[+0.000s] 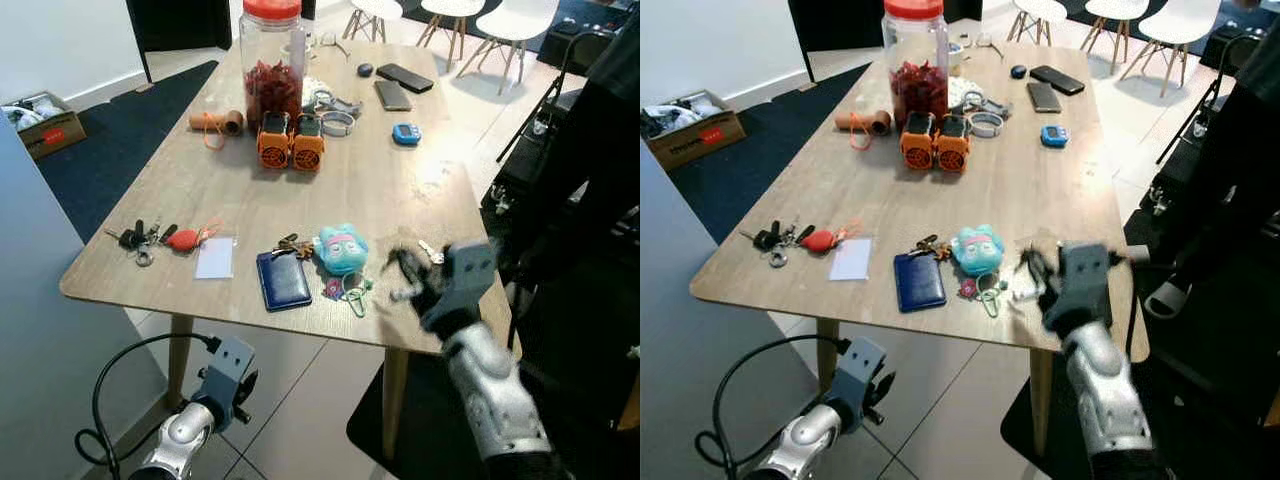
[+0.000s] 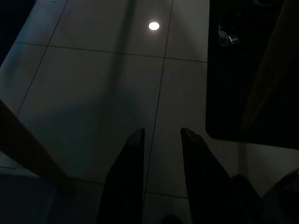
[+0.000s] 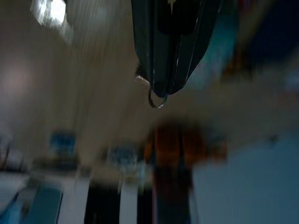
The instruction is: Hang keys on a hook
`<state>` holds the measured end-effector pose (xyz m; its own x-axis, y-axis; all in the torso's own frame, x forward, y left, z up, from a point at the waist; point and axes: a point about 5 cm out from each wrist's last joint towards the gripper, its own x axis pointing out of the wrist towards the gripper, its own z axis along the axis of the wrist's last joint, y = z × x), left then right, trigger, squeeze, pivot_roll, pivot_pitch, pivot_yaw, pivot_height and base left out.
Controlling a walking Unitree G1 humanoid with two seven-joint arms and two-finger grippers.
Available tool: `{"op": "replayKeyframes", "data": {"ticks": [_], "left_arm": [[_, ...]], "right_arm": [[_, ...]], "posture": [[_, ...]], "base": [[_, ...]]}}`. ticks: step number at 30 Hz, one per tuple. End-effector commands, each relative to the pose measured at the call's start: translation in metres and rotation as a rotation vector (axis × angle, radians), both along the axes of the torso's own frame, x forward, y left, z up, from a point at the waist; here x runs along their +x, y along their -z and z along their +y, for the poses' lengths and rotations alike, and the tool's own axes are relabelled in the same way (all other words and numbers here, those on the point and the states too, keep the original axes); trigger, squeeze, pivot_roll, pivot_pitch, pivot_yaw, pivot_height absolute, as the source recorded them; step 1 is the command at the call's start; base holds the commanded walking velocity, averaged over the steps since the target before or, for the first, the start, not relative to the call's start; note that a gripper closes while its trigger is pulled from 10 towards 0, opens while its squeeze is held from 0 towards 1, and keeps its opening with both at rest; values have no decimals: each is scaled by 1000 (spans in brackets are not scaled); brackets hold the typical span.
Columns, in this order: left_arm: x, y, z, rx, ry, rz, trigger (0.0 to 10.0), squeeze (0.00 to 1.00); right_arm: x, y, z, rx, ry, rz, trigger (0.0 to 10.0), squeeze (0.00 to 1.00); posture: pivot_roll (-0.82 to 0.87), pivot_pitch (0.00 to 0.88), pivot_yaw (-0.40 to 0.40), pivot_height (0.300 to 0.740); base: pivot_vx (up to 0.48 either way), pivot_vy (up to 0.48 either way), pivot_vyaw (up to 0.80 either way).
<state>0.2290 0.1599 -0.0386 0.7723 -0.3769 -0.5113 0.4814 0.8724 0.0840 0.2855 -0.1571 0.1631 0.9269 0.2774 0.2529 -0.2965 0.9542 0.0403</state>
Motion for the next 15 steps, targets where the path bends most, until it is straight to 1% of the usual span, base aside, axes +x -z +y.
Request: {"op": "replayKeyframes", "data": {"ticks": [1, 2, 4, 8, 9, 10, 12, 13, 14, 15], "left_arm": [[-1, -1, 1, -1, 5, -7, 10000, 0], [0, -1, 1, -2, 6, -8, 10000, 0], [0, -1, 1, -3, 7, -8, 10000, 0], [0, -1, 1, -4, 8, -9, 10000, 0], [0, -1, 1, -5, 8, -9, 10000, 0], [0, -1, 1, -5, 7, -9, 10000, 0], [0, -1, 0, -6, 7, -9, 10000, 0], [0, -1, 0, -7, 7, -9, 10000, 0], [0, -1, 0, -7, 7, -9, 10000, 0], [0, -1, 0, -7, 7, -9, 10000, 0]], "right_arm": [[-2, -1, -4, 18, 13, 6, 0, 0], [-1, -9, -5, 21, 15, -16, 0, 0], [0, -13, -6, 10, 14, -28, 0, 0], [0, -17, -9, 14, 21, -32, 0, 0], [1, -17, -13, 17, 37, -29, 0, 0], [2, -17, -18, 26, 58, -23, 0, 0], [5, -15, -42, 23, 168, -4, 0, 0], [6, -14, -57, 30, 238, 4, 0, 0], [6, -13, -67, 37, 283, 9, 0, 0], [6, -13, -67, 37, 283, 9, 0, 0]], "posture": [[64, 36, -41, 740], [64, 33, -41, 740], [64, 33, -41, 740], [66, 32, -43, 740], [66, 32, -43, 740], [67, 34, -43, 740], [70, 38, -44, 740], [71, 38, -44, 740], [71, 38, -44, 740], [71, 38, -44, 740]], "base": [[0, 0, 0], [0, 0, 0], [0, 0, 0], [0, 0, 0], [0, 0, 0], [0, 0, 0], [0, 0, 0], [0, 0, 0], [0, 0, 0], [0, 0, 0]]}}
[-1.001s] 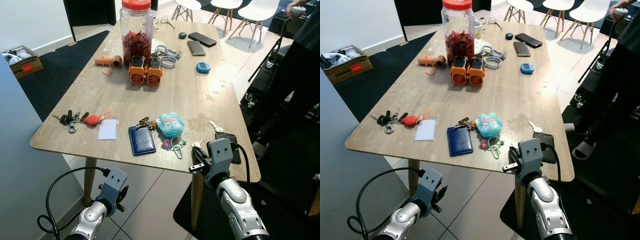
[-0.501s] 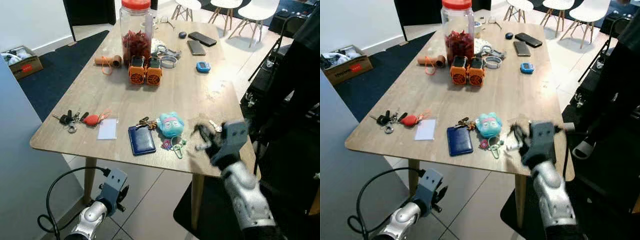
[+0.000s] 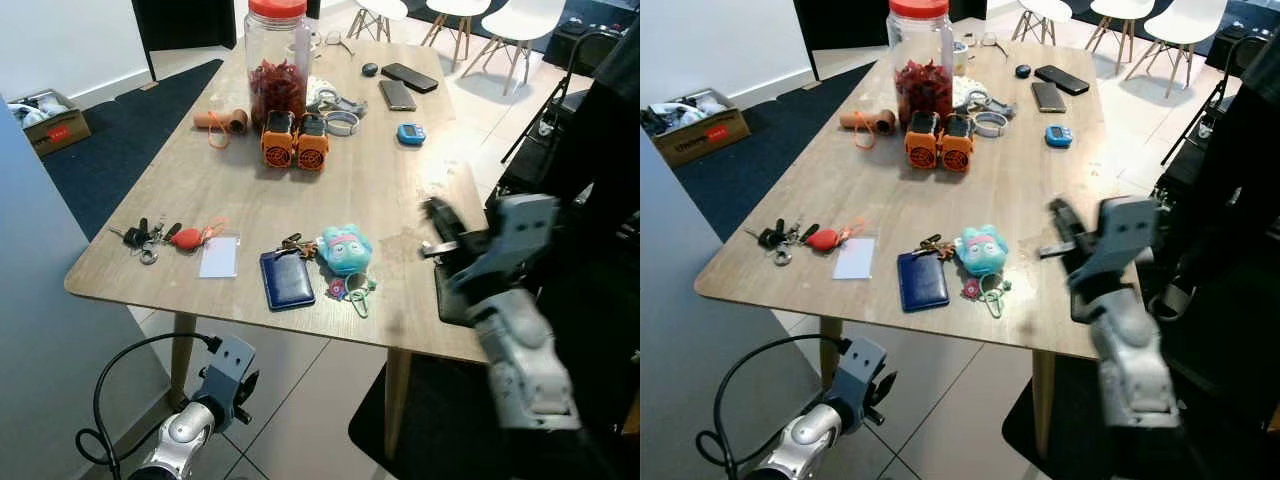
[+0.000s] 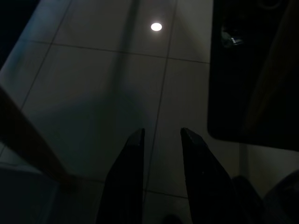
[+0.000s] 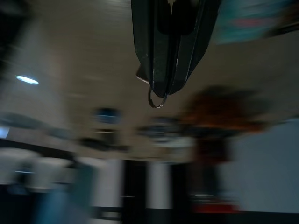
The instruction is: Hang keys on a hook
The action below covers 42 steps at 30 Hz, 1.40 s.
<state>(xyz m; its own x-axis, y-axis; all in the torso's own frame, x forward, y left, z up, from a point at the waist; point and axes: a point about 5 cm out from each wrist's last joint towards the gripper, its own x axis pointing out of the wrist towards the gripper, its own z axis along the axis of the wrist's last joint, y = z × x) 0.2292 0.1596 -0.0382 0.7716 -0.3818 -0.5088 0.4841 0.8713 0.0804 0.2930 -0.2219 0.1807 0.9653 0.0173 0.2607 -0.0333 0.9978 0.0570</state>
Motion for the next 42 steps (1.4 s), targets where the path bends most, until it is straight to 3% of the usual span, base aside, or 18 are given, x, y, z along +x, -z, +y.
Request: {"op": "replayKeyframes", "data": {"ticks": [1, 5, 6, 7, 8, 13, 15, 18, 21, 24, 25, 26, 29, 31, 32, 33, 34, 42], "left_arm": [[0, -1, 1, -4, 2, -9, 10000, 0], [-1, -1, 2, -4, 1, -9, 10000, 0], [-1, -1, 2, -4, 1, -9, 10000, 0], [-2, 0, 2, -4, 1, -7, 10000, 0], [-3, 0, 2, -4, 0, -5, 10000, 0], [-4, 1, 3, -5, -1, -3, 10000, 0], [-5, 2, 2, -5, -1, -1, 10000, 0], [-5, 2, 2, -4, -2, 1, 10000, 0], [-6, 3, 3, -2, -6, 5, 10000, 0], [-7, 3, 4, -1, -9, 8, 10000, 0], [-9, 5, 5, 3, -11, 14, 10000, 0], [-9, 5, 5, 5, -13, 17, 10000, 0], [-10, 6, 5, 7, -15, 20, 10000, 0], [-12, 8, 5, 15, -24, 35, 10000, 0], [-12, 8, 5, 15, -24, 35, 10000, 0], [-14, 10, 4, 12, -39, 48, 10000, 0], [-14, 11, 3, 10, -43, 50, 10000, 0], [-16, 13, 1, 6, -57, 61, 10000, 0]], "right_arm": [[-4, 4, -32, 42, 151, 16, 0, 0], [-14, 4, -77, 74, 345, 15, 0, 0], [-14, 4, -77, 74, 345, 15, 0, 0], [-29, 8, -112, 134, 499, 20, 0, 0], [-38, 13, -129, 162, 577, 31, 0, 0], [-55, 28, -153, 199, 695, 69, 0, 0], [-79, 69, -167, 212, 787, 202, 0, 0], [-90, 92, -166, 210, 801, 288, 0, 0], [-110, 142, -146, 206, 767, 476, 0, 0], [-117, 165, -132, 198, 730, 575, 0, 0], [-126, 196, -105, 194, 654, 710, 0, 0], [-129, 207, -93, 191, 618, 763, 0, 0], [-130, 215, -83, 188, 583, 800, 0, 0], [-129, 235, -47, 161, 453, 899, 0, 0], [-129, 235, -47, 161, 453, 899, 0, 0], [-125, 249, -9, 121, 286, 982, 0, 0], [-124, 252, 0, 109, 245, 996, 0, 0], [-127, 263, 28, 18, 118, 1088, 0, 0]], "posture": [[72, 40, -46, 740], [71, 42, -46, 740], [71, 42, -46, 740], [70, 44, -47, 740], [70, 44, -47, 740], [65, 46, -47, 740], [65, 46, -49, 740], [66, 45, -52, 740], [70, 45, -54, 740], [69, 44, -54, 740], [69, 43, -54, 740], [70, 41, -54, 740], [71, 42, -53, 740], [65, 39, -47, 740], [65, 39, -47, 740], [66, 38, -46, 740], [66, 38, -46, 740], [73, 38, -52, 740]], "base": [[0, 0, 0], [0, 0, 0], [0, 0, 0], [0, 0, 0], [0, 0, 0], [0, 0, 0], [0, 0, 0], [0, 0, 0], [0, 0, 0], [0, 0, 0], [0, 0, 0], [0, 0, 0], [0, 0, 0], [0, 0, 0], [0, 0, 0], [0, 0, 0], [0, 0, 0], [0, 0, 0]]}}
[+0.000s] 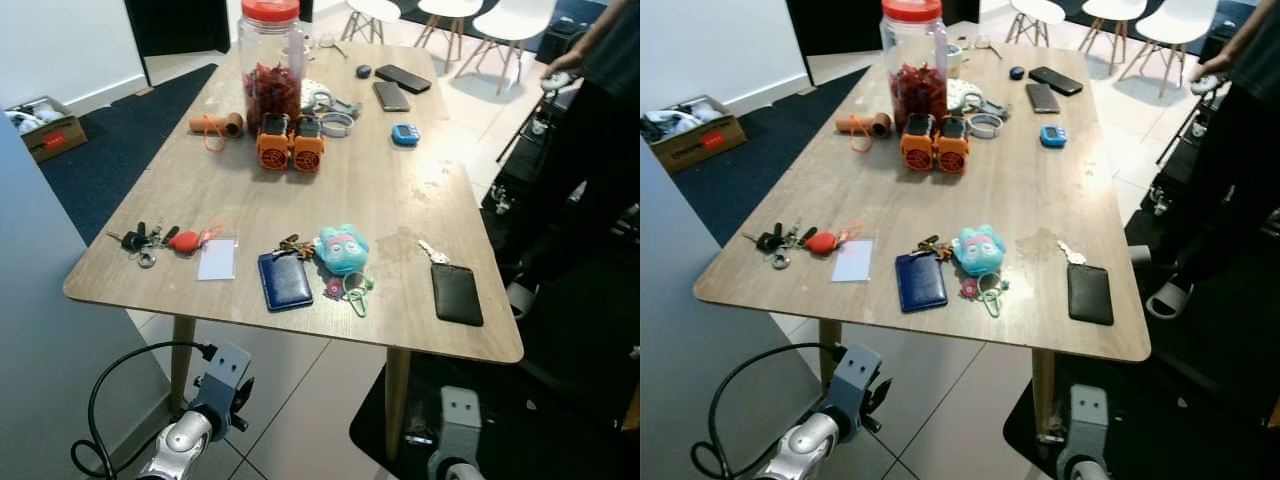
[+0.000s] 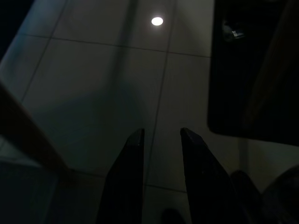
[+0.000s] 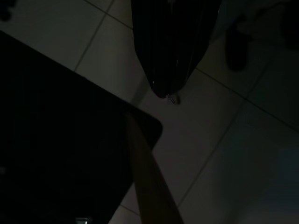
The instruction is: Hang keys on a hook
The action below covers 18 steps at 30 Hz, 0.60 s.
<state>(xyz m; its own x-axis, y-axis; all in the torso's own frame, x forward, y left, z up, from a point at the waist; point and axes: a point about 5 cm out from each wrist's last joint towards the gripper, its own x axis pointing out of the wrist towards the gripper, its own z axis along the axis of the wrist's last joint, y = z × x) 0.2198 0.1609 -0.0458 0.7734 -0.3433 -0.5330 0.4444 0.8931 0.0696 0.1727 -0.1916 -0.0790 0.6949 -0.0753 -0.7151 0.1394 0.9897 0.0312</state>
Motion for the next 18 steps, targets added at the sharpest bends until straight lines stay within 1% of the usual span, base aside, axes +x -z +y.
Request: {"op": "replayKeyframes", "data": {"ticks": [1, 9, 10, 11, 15, 18], "left_arm": [[-6, 5, 0, 2, -10, 31, 10000, 0], [-11, 8, 4, 1, -28, 39, 10000, 0], [-12, 8, 3, -8, -36, 40, 10000, 0], [-12, 8, 3, -18, -44, 44, 10000, 0], [-15, 11, 5, -25, -76, 65, 10000, 0], [-16, 13, 6, -14, -97, 78, 10000, 0]], "right_arm": [[-7, 4, -2, -15, -1, 28, 0, 0], [-11, 7, 0, -23, -7, 47, 0, 0], [-12, 7, 0, -18, -1, 45, 4314, 0], [-12, 7, 0, -17, 3, 43, 10000, 0], [-11, 7, 0, -9, 29, 35, 10000, 0], [-11, 7, -1, -14, 41, 31, 10000, 0]], "posture": [[73, 38, -52, 740], [70, 40, -50, 740], [70, 42, -51, 740], [70, 42, -51, 740], [70, 41, -53, 740], [69, 40, -53, 740]], "base": [[0, 0, 0], [0, 0, 0], [0, 0, 0], [0, 0, 0], [0, 0, 0], [0, 0, 0]]}}
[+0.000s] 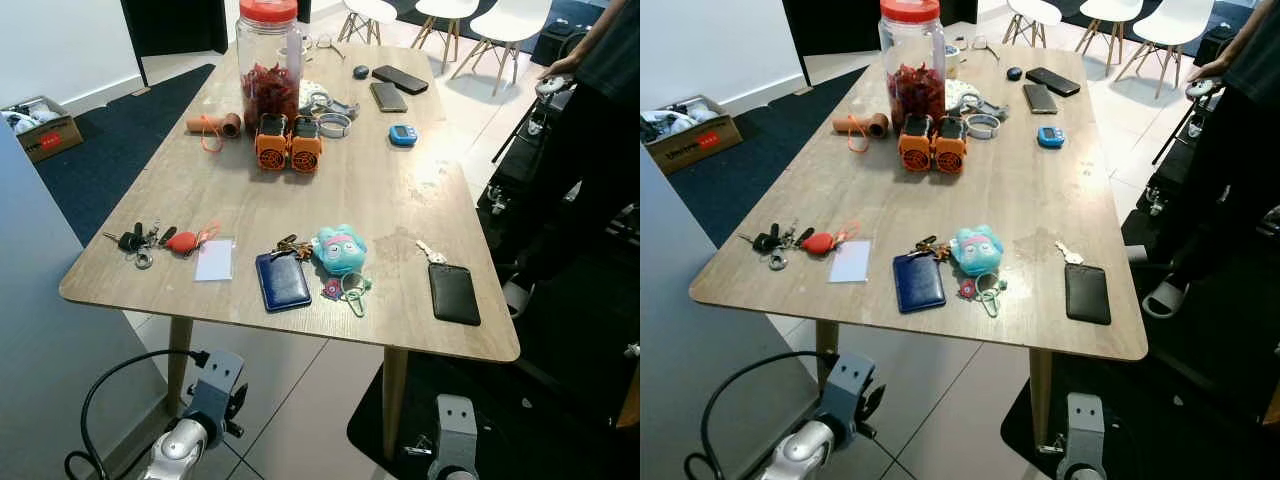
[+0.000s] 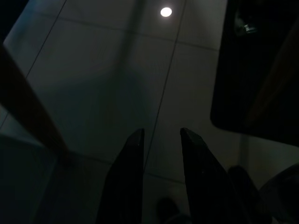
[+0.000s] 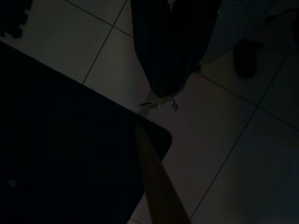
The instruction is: Hang keys on a hook
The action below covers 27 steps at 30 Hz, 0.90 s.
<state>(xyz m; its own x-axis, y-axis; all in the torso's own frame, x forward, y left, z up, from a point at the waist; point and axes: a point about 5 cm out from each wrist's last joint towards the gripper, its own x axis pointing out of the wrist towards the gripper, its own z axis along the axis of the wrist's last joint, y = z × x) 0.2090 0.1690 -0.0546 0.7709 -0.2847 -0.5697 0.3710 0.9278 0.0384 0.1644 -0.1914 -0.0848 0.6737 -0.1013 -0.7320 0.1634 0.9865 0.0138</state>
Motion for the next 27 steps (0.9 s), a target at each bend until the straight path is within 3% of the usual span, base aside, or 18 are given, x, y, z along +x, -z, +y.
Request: {"op": "replayKeyframes", "data": {"ticks": [1, 9, 20, 27], "left_arm": [[-5, 4, -2, -4, -18, 30, 10000, 0], [2, 0, -1, -52, -84, 11, 10000, 0], [6, -2, -4, -68, -90, -2, 10000, 0], [6, -2, -3, -76, -96, -7, 10000, 0]], "right_arm": [[-2, 1, -1, 0, 21, 2, 10000, 0], [0, 0, 0, 7, 17, -9, 10000, 0], [7, -2, 7, 25, 2, -26, 10000, 0], [7, -2, 8, 30, -2, -29, 10000, 0]], "posture": [[71, 40, -54, 740], [73, 31, -59, 740], [72, 22, -64, 740], [74, 20, -68, 740]], "base": [[0, 0, 0], [0, 0, 0], [0, 0, 0], [-283, 0, 0]]}}
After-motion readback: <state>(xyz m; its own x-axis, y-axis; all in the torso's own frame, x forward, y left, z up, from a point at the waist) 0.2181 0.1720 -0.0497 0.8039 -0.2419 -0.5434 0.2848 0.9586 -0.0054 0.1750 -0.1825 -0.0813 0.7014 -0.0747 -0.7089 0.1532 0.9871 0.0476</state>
